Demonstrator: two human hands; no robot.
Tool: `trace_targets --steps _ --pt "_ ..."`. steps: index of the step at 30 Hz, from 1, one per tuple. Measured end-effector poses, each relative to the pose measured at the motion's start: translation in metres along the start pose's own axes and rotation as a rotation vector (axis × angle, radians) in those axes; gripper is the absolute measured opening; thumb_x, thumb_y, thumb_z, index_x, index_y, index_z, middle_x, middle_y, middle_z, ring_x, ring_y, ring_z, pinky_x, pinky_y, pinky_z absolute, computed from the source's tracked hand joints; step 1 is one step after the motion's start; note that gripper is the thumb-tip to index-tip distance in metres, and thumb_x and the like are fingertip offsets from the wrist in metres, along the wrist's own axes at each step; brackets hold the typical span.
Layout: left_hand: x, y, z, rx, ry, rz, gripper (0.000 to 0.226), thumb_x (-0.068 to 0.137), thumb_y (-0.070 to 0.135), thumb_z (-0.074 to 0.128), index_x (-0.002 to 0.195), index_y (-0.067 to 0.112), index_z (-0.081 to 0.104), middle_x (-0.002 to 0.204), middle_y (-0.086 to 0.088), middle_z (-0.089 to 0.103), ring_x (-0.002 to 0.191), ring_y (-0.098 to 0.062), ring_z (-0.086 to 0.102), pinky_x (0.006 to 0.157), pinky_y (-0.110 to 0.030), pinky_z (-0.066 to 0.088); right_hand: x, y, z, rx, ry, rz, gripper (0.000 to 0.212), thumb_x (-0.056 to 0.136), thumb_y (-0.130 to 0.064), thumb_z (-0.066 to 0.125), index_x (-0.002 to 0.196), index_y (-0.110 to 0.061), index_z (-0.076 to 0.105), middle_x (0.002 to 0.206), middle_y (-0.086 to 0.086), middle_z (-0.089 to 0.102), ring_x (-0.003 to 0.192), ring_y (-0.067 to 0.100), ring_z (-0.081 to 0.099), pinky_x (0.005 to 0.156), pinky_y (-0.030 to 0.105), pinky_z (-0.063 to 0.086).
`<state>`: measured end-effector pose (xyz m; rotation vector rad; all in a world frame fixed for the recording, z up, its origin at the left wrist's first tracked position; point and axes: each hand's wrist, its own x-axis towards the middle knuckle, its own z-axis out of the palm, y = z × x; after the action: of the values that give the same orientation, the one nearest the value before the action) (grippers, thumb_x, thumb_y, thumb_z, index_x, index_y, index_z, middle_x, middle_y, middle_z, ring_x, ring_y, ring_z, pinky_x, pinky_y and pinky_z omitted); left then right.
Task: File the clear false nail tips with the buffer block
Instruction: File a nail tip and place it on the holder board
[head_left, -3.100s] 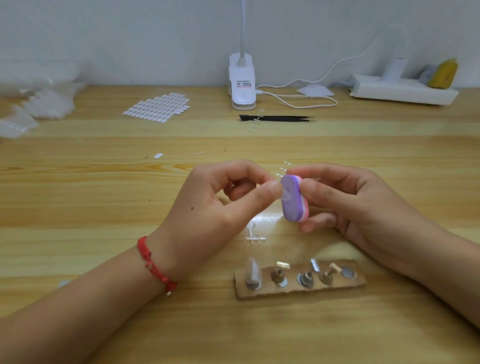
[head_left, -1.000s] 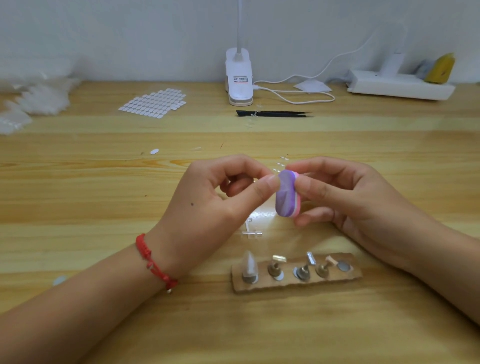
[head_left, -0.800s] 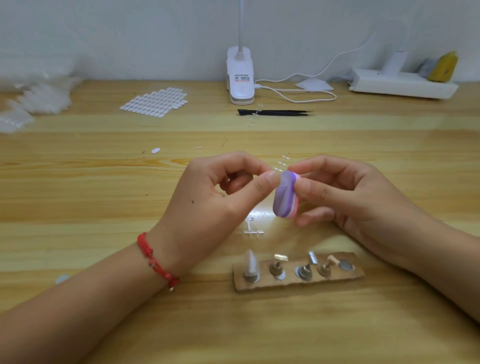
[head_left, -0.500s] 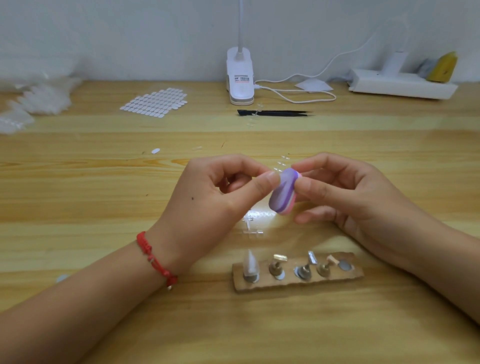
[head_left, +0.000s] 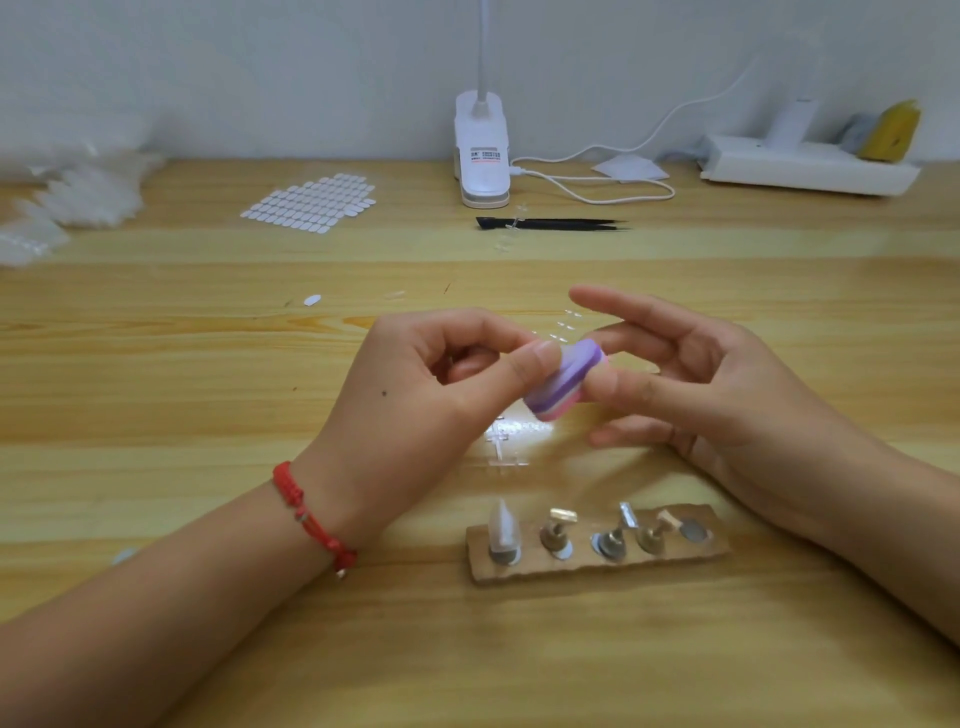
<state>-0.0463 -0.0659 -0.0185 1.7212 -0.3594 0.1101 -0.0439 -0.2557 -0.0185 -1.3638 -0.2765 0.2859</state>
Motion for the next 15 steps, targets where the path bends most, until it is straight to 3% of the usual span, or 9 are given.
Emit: trace_targets --steps 5,8,11,15 --pt "-0.0012 0.0001 0.0006 -0.014 0.023 0.017 0.014 0.074 0.031 0.075 0.07 0.018 0.073 0.05 0.003 0.024 0.048 -0.01 0.025 0.048 -0.017 0.025 0.0011 0.0001 -0.0022 0.065 0.031 -0.013 0.059 0.066 -0.012 0.076 0.123 -0.018 0.062 0.097 0.004 0.07 0.083 0.018 0.073 0.062 0.024 0.058" --pt "-0.0008 -0.0005 0.0009 0.005 0.025 0.012 0.014 0.074 0.031 0.076 0.069 0.019 0.073 0.054 -0.002 0.025 0.051 -0.015 0.025 0.05 -0.023 0.025 0.0011 -0.0008 -0.0022 0.052 -0.001 0.004 0.055 0.069 -0.01 0.077 0.121 -0.019 0.063 0.097 0.003 0.07 0.083 0.017 0.072 0.062 0.024 0.058" --pt "-0.0015 -0.0001 0.0011 -0.004 0.04 0.009 0.015 0.073 0.03 0.07 0.07 0.016 0.072 0.054 -0.001 0.023 0.051 -0.013 0.023 0.047 -0.019 0.023 0.0018 -0.0011 -0.0045 0.106 0.031 0.012 0.051 0.071 -0.011 0.071 0.121 -0.016 0.061 0.096 0.003 0.072 0.083 0.017 0.073 0.06 0.022 0.057" --pt "-0.002 0.0005 0.0008 0.026 0.045 0.014 0.012 0.077 0.024 0.07 0.068 0.016 0.071 0.052 0.004 0.022 0.051 -0.013 0.023 0.047 -0.019 0.023 0.0007 0.0014 -0.002 0.0 -0.022 -0.015 0.044 0.067 -0.013 0.079 0.109 -0.021 0.07 0.095 0.002 0.07 0.081 0.017 0.072 0.062 0.025 0.058"
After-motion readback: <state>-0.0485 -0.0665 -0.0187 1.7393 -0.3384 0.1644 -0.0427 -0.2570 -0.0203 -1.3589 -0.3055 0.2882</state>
